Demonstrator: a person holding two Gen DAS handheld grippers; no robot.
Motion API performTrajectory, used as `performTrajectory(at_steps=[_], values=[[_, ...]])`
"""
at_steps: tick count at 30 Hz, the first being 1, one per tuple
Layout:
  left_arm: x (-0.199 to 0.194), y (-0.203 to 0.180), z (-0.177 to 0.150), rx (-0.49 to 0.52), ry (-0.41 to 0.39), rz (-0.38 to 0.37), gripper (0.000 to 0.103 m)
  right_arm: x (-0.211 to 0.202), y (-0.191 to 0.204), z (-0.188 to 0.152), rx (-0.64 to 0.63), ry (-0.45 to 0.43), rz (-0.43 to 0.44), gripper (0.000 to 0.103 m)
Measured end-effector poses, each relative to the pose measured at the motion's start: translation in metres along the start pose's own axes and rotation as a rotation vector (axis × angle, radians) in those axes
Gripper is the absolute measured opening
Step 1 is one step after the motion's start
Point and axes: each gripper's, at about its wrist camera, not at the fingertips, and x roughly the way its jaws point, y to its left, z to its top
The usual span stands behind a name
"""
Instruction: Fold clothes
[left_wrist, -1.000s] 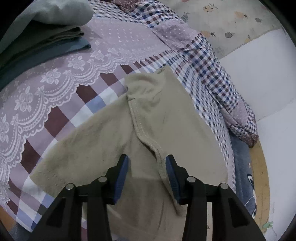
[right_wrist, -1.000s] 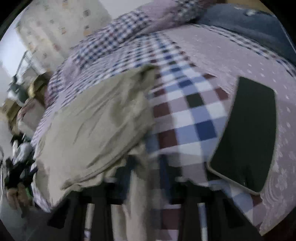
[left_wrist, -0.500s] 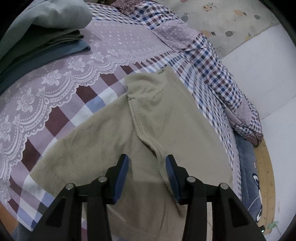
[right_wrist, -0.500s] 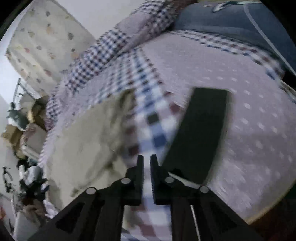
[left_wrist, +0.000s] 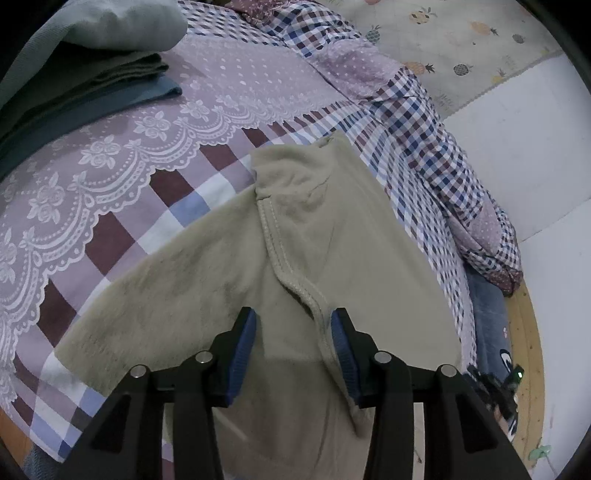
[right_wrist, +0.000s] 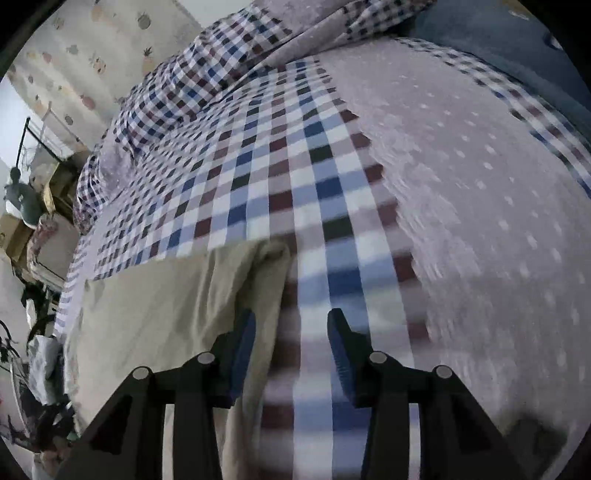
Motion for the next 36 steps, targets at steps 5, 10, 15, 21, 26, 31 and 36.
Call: performTrajectory(at_steps=[5,10,15,21,26,31,36], values=[[0.002,-0.001,0.001,-0.001,0.000,0.002,0.047,0.042,0.019,0.023,-0.137,0.045,-0.050,0.044],[0.003,-0.003,0.001,0.006,-0.002,0.009,0.047,0.062,0.024,0.038,-0.170,0.028,-0.059,0.041],[0.004,-0.003,0.002,0.007,0.000,0.009,0.047,0.066,0.036,0.044,-0.254,0.023,-0.125,0.000],[0.004,-0.002,0.001,0.006,0.001,0.008,0.047,0.055,0.051,0.062,-0.303,-0.054,-0.224,0.000],[0.004,-0.002,0.002,0.006,0.004,0.007,0.047,0.079,0.057,0.064,-0.310,0.015,-0.330,0.023],[0.003,0.001,0.003,-0.006,0.008,-0.014,0.047,0.055,0.042,0.059,-0.233,-0.042,-0.476,0.075],[-0.002,0.006,0.005,-0.031,0.014,-0.051,0.047,0.016,0.060,0.041,-0.276,-0.111,-0.527,0.076]])
